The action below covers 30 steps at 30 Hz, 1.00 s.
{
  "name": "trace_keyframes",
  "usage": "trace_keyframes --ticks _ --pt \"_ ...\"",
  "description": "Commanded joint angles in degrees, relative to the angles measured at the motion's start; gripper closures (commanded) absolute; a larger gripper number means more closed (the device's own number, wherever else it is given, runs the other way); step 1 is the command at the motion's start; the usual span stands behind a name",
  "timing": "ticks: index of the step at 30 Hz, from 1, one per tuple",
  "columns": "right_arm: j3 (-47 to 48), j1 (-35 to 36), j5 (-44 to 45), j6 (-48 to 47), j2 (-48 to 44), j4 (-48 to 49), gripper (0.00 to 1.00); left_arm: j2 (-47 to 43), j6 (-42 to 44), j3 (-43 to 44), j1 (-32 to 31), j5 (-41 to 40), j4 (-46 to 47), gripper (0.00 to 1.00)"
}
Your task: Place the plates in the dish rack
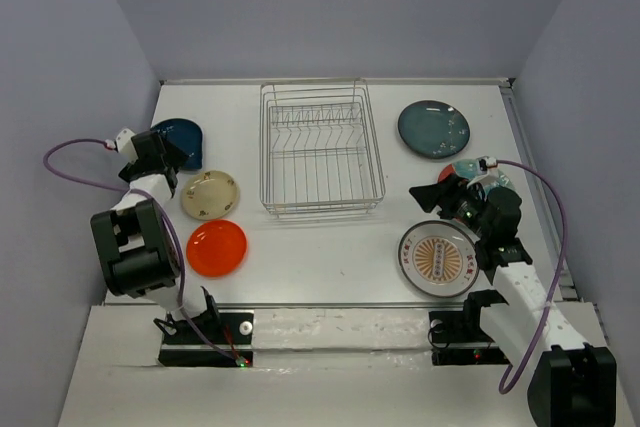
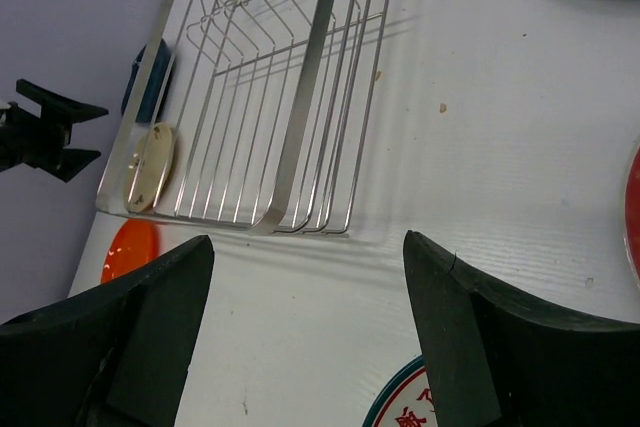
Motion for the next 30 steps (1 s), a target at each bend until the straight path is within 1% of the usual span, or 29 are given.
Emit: trace_keyframes --ticks 1,3,4,7,9,12,14,16,17,19,21,25,30 --pt "2.4 0.4 -1.7 -0.4 0.7 3.1 0.18 7.1 0.7 6.5 0.1 1.1 4.0 0.01" --pt "2.5 0.4 -1.8 -0.4 1.2 3.3 0.18 9.5 0.0 7.8 0.1 2.0 4.4 0.05" --pt "2.6 0.4 -2.1 -0.3 1.3 3.3 0.18 11.9 -0.7 9.1 0.2 3.1 4.6 0.08" --pt "2.7 1.0 -2.1 -0.5 1.2 3.3 0.18 15.0 -2.6 10.0 0.2 4.8 5.3 0.16" --pt "2.6 1.0 -1.9 -0.6 1.2 3.3 0.18 17.9 -4.2 11.2 0.2 5.3 6.1 0.18" --pt "2.5 1.0 -2.0 -0.4 1.8 3.7 0.19 20.7 -4.2 13.6 0.3 6.0 6.6 0.26" --pt "2.5 1.0 -2.5 -0.2 2.4 4.0 0.19 21.4 -4.4 14.1 0.5 6.7 7.3 0.35" --pt "2.6 1.0 -2.7 -0.2 2.9 4.1 0.20 22.5 -4.6 15.2 0.5 6.8 7.3 0.49" --pt "2.7 1.0 -2.7 -0.3 2.9 4.1 0.20 22.6 -4.8 15.3 0.6 6.8 7.3 0.69" --pt "2.6 1.0 -2.6 -0.3 2.9 4.3 0.20 22.7 -5.3 15.3 0.7 6.7 7.8 0.84" --pt "2.5 1.0 -2.6 -0.3 2.9 4.3 0.20 23.0 -5.5 15.1 1.0 6.9 8.3 0.95" --pt "2.5 1.5 -2.7 -0.2 3.2 4.6 0.21 22.0 -6.1 13.3 1.4 7.4 11.0 0.94" --pt "2.4 1.5 -3.3 -0.1 4.0 5.5 0.21 17.4 -6.7 11.8 1.4 10.3 16.2 0.94"
